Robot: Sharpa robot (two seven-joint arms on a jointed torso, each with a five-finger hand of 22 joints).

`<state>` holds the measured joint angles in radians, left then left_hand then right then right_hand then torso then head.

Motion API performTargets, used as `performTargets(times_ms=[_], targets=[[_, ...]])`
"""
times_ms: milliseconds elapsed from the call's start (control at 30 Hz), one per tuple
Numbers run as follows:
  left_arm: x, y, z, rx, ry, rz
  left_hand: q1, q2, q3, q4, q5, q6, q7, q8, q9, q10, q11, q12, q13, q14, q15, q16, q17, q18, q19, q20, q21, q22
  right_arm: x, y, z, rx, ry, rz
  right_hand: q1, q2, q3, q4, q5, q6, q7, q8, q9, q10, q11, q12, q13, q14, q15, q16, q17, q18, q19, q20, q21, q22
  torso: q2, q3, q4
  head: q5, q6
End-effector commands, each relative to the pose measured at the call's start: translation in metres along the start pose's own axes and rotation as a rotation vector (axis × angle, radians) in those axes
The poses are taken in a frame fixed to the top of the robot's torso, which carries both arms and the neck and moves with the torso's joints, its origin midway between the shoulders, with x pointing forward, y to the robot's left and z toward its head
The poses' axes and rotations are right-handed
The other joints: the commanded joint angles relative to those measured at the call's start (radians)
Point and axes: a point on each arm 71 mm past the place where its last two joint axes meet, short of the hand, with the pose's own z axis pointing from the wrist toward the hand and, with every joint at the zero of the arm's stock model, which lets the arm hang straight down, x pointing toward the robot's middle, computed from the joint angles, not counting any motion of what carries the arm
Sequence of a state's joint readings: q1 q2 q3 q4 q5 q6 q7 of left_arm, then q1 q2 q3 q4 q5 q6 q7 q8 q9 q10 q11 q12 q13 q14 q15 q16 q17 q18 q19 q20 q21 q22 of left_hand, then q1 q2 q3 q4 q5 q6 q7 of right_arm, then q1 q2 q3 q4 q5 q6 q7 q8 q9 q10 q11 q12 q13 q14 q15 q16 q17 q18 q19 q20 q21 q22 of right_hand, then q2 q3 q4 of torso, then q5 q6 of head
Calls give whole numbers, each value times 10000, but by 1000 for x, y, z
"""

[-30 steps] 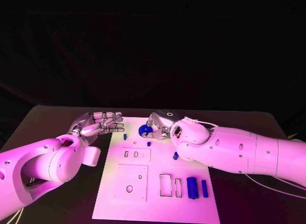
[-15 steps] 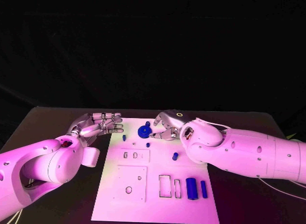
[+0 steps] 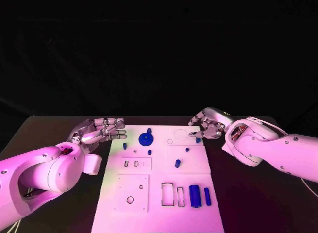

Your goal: Assemble the parts on the task board

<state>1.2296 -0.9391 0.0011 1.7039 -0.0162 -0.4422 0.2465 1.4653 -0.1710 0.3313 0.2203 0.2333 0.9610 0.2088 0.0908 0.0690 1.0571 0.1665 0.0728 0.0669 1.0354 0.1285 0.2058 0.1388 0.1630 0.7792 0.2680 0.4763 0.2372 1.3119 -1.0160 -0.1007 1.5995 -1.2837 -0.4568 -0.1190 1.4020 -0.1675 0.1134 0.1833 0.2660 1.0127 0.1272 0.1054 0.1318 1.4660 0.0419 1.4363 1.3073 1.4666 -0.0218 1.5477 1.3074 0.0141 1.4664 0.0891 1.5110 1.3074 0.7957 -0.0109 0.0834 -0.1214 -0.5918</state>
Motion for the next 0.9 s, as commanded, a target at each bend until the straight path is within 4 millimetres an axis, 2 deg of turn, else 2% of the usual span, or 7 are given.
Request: performTargets(times_ms=[33, 133, 267, 400, 467, 567, 900], targets=[[3, -1, 0, 39, 293, -33, -60, 52, 20, -65, -37, -21, 73, -56, -8, -66, 21, -43, 1, -66, 10, -18, 15, 138, -84, -17, 47, 12, 2, -8, -5, -467, 419, 575, 117, -17, -37, -43, 125, -154, 142, -107, -44, 24, 143, -89, 1372, 913, 62, -9, 2134, 58, 513, 8, -67, 2144, -32, 49, -71, -92, -24], [3, 0, 1, 32, 285, -30, -57, 53, 21, -69, -37, -19, 70, -57, -8, -64, 21, -43, 2, -63, 9, -19, 16, 138, -90, -15, 47, 12, 4, -23, -9, -262, 467, 485, 193, -3, -73, -72, 346, -237, 214, -168, -62, 15, 214, -97, 1365, 920, 137, 2, 2160, 53, 526, 78, -58, 2156, -25, 83, -86, -234, -49], [2, 0, 1, 36, 264, -25, -57, 53, 21, -69, -37, -19, 70, -57, -8, -64, 21, -43, 2, -63, 9, -19, 16, 138, -90, -15, 47, 12, 9, -34, -11, -79, 533, 441, 173, -5, -123, -47, 500, -257, 236, -187, -66, 24, 239, -84, 1376, 931, 162, 23, 2203, 52, 534, 113, -54, 2162, -15, 104, -83, -253, -43], [1, 0, 1, 36, 260, -24, -57, 53, 21, -69, -37, -19, 70, -57, -8, -64, 21, -43, 2, -63, 9, -19, 16, 138, -90, -15, 47, 12, 13, -39, -11, 21, 587, 428, 155, -14, -150, -34, 539, -270, 242, -197, -69, 30, 245, -75, 1383, 936, 169, 31, 2220, 51, 538, 122, -50, 2167, -16, 71, -55, -254, -80], [1, 0, 2, 34, 246, -20, -57, 53, 21, -69, -37, -19, 70, -57, -8, -64, 21, -43, 2, -63, 9, -19, 16, 138, -90, -15, 47, 12, 15, -41, -11, 95, 592, 403, 155, -16, -160, -31, 563, -283, 246, -205, -72, 36, 248, -65, 1392, 938, 173, 36, 2229, 50, 542, 127, -45, 2171, -5, 86, -51, -244, -90], [1, 0, 2, 33, 236, -17, -57, 53, 21, -69, -37, -19, 70, -57, -8, -64, 21, -43, 2, -63, 9, -19, 16, 138, -90, -15, 47, 12, 16, -44, -10, 159, 572, 345, 155, -16, -164, -30, 573, -288, 247, -209, -73, 39, 250, -60, 1396, 940, 174, 39, 2235, 48, 546, 129, -41, 2174, -6, 70, -61, -244, -107], [0, 0, 1, 25, 227, -14, -57, 53, 21, -69, -37, -19, 70, -57, -8, -64, 21, -43, 2, -63, 9, -19, 16, 138, -90, -15, 47, 12, 22, -46, -5, 253, 488, 250, 152, 11, -174, -14, 633, -304, 255, -221, -76, 64, 258, -25, 1425, 954, 182, 66, 2291, 36, 580, 140, 1, 2205, -18, 64, -53, -214, -172]])
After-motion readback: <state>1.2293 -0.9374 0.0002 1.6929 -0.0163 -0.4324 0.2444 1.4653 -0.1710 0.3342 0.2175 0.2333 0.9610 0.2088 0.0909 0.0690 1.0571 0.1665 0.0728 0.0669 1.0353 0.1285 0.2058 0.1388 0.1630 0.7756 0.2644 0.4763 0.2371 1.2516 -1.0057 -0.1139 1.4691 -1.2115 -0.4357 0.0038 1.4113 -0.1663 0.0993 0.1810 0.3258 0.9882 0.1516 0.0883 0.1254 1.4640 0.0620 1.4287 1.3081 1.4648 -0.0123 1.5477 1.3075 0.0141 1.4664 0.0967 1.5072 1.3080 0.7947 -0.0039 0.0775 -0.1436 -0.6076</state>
